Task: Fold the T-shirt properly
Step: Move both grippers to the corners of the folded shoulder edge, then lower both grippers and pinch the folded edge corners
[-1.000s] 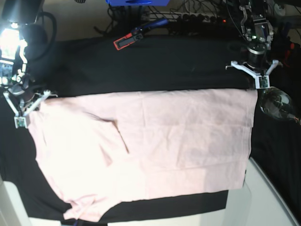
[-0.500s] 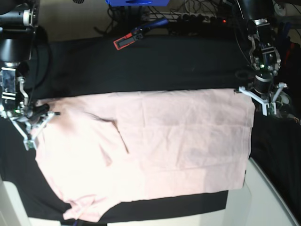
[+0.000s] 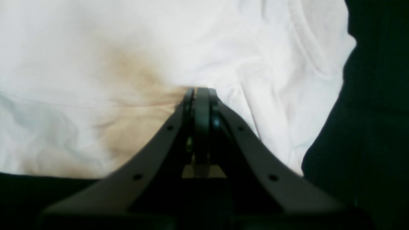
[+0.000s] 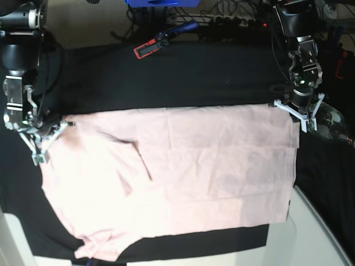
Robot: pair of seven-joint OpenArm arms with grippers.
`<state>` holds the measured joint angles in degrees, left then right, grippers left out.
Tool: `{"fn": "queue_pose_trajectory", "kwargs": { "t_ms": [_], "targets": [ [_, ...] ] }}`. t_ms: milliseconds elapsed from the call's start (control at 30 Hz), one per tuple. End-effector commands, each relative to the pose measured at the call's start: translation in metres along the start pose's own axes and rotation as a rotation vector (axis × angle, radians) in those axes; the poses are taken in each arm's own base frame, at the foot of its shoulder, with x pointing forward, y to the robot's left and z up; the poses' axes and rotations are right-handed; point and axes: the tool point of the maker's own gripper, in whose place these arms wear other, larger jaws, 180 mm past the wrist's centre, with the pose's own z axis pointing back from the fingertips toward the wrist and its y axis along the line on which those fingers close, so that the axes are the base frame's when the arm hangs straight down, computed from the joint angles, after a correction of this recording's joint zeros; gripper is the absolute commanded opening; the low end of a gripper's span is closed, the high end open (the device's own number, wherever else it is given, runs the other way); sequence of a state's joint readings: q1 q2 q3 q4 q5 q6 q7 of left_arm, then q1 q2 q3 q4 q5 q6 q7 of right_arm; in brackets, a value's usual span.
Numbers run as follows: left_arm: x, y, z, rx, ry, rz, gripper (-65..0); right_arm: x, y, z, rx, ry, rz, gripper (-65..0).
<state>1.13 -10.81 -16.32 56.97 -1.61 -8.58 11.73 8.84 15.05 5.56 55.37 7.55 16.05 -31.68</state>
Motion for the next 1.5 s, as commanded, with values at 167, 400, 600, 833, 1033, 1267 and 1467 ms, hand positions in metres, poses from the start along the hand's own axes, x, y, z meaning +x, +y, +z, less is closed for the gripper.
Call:
{"fn": "queue_pose_trajectory", "kwargs": {
  "t_ms": [167,400,600,833,1033,1267,1467],
  "targets": [
    [-0.012,0.008,0.004,0.013,0.028,-0.017,-65.0,0.005,-0.010,0.001,-0.017,-0.008,-0.004,-65.0],
    [-0.018,0.011,0.008,0.017,0.035,-0.024,-65.0,-0.006,-0.008,0.001,-0.015,0.001,-0.003,-65.0],
    [0.014,0.012,0.012,0.023,-0.043,-0.040,-65.0,0.003,-0.010,0.002,-0.017,-0.046,-0.003,-65.0],
    [0.061,0.017,0.029,0.038,-0.175,-0.064,-65.0,0.046,-0.005,0.029,-0.027,-0.225,0.054,-65.0],
    [0.050,0.004,0.063,0.019,-0.201,-0.080,-65.0,0.076,-0.001,0.094,-0.075,-0.449,-0.044,-65.0],
    [-0.001,0.006,0.081,0.000,-0.103,0.139,-62.8,0.034,-0.006,0.095,0.054,-0.270,-0.254,-51.8],
    [-0.025,0.021,0.092,-0.028,-0.006,0.471,-44.2,-0.001,-0.025,0.107,0.172,-0.221,-0.469,-44.4]
  ]
}}
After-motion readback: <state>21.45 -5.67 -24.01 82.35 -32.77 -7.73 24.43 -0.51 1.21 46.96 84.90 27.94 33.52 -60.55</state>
